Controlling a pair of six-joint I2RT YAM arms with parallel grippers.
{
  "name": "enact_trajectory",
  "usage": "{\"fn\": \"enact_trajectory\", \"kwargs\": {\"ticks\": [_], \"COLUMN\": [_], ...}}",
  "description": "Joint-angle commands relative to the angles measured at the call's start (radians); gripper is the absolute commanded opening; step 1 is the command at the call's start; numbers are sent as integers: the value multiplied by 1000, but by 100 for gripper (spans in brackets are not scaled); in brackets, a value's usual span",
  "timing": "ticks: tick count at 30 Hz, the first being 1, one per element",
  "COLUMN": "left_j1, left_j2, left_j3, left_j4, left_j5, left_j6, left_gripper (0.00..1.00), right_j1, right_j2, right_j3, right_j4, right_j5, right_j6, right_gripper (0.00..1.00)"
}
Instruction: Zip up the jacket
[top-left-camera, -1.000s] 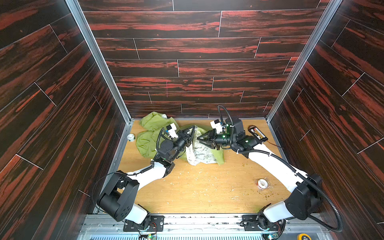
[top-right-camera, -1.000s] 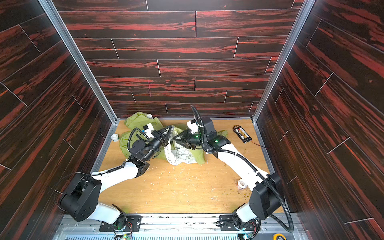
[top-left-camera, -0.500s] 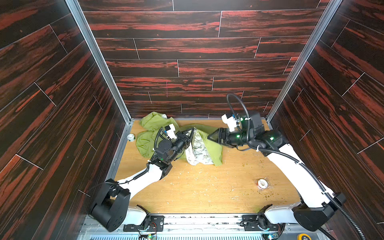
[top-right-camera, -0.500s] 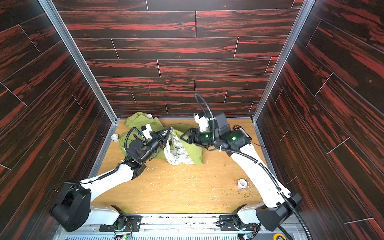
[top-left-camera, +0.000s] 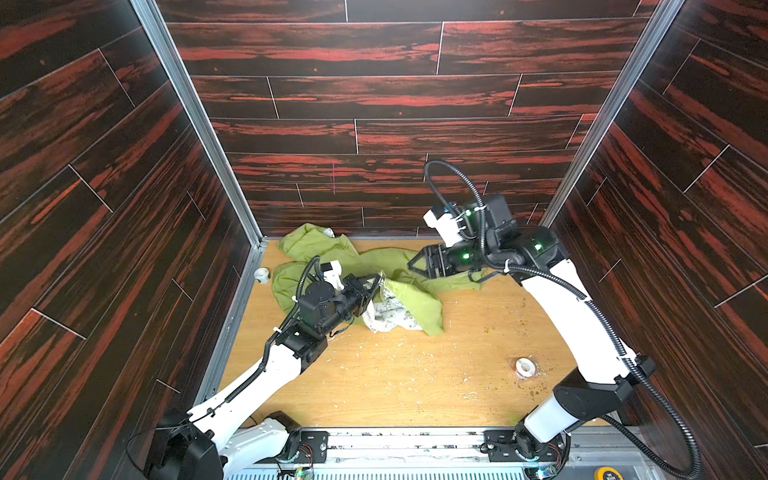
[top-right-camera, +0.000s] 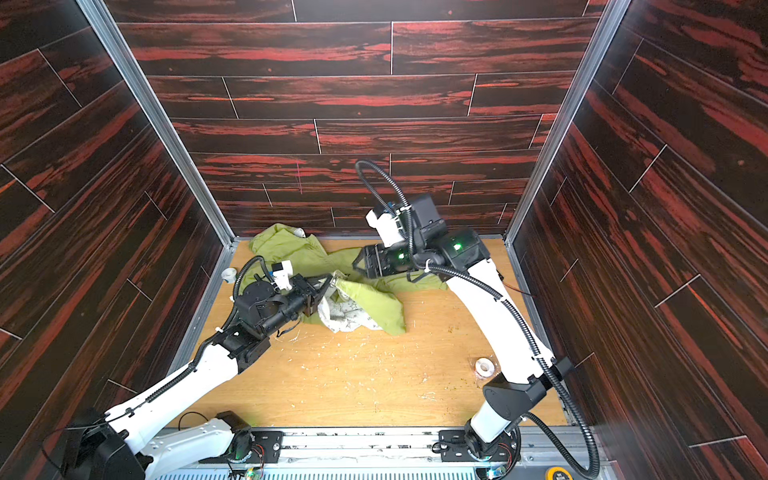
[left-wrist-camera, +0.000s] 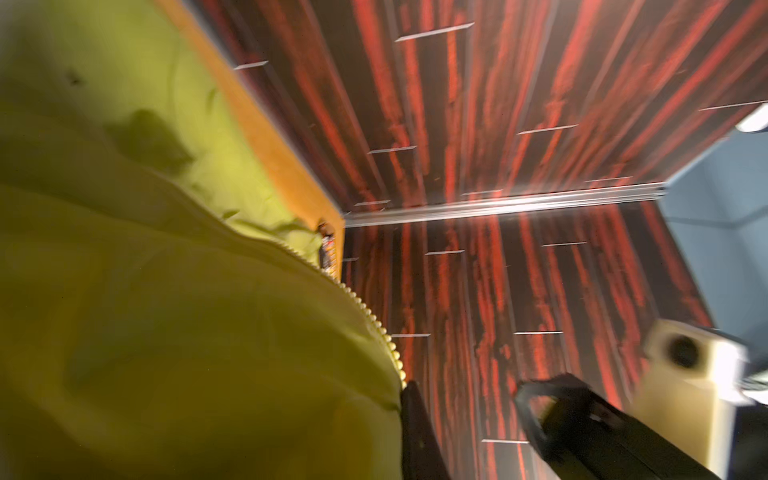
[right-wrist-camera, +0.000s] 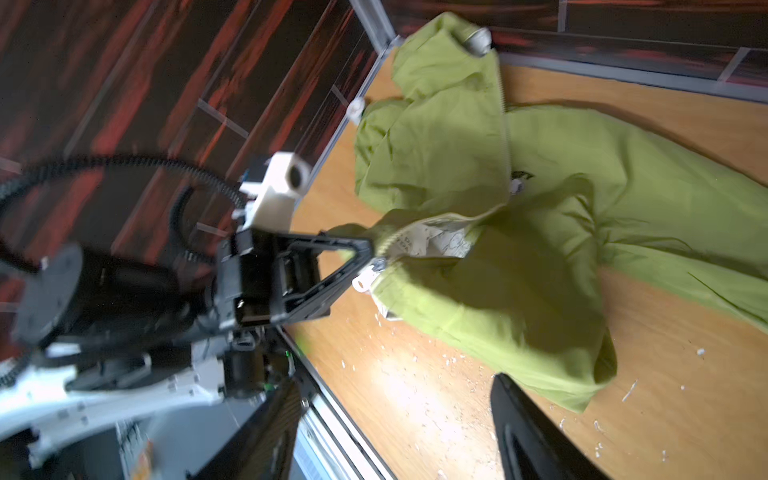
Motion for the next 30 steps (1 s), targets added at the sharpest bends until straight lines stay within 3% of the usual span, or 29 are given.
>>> {"fn": "enact_trajectory", "kwargs": {"ticks": [1, 6, 11, 18, 25, 30], "left_j1": [9, 19, 24, 29, 32, 32], "left_j2": [-47, -63, -74, -89, -89, -89], "left_j3": [47, 63, 83, 105, 122, 132], "left_j4": [-128, -207, -276, -338, -372, -374], "left_j5": [40, 95, 137, 168, 194, 204], "left_j6": [-8, -44, -61, -85, -114, -122], "left_gripper": [0, 0, 0, 0, 0, 0], "right_j1": [73, 187, 203, 229, 250, 269], "right_j2": [33, 45, 49, 86, 104, 110], "right_j3": [13, -42, -113, -137, -156, -170], "right_j4": [-70, -26, 45, 68, 99, 116], "right_j5": [58, 195, 171, 172, 191, 231], "right_j6": [-93, -149, -161, -205, -221, -229], "right_gripper": [74, 69, 56, 61, 55, 58]}}
